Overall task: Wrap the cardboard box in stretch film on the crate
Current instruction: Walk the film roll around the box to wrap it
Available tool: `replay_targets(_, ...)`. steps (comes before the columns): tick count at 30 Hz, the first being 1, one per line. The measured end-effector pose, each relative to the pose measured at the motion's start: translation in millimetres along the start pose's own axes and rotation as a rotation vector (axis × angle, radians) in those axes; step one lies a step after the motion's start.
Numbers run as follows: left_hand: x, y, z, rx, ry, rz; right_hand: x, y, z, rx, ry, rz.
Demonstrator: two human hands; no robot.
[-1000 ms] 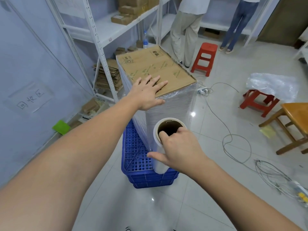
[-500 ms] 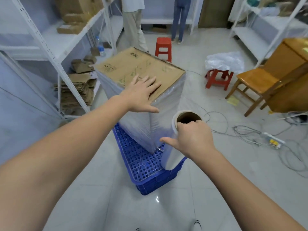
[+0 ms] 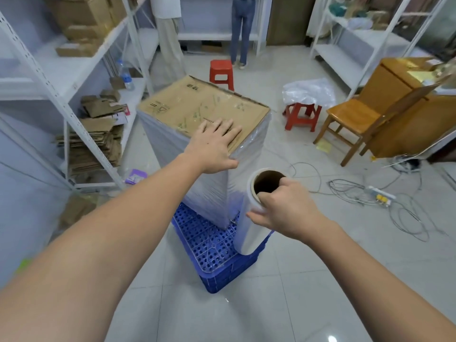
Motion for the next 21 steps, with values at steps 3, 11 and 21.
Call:
replay_targets(3, 0.6, -2.0, -0.1, 0.002, -0.004, 0.007, 10.7, -1.9, -4.6, -0.019, -0.188, -0.01)
replay_targets(11, -0.3, 0.3, -1.7, -0.012, -0.009, 0.011, 26.6, -2.1, -13.1, 0.035, -0.412, -0.039)
replay_targets(21, -0.4, -1.7, -3.0, -0.01, -0.029, -0.002, 49.9, -7.9, -11.4, 0.039, -0.232, -0.066)
Point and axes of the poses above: each hand's wrist, its own z-axis away from the middle knuckle, its own y-axis out of the palm, x = y × z, the point moved 1 cm from there along -z, towards the middle knuckle, and after that the axes turned 11 degrees about x, right-handed, at the moved point
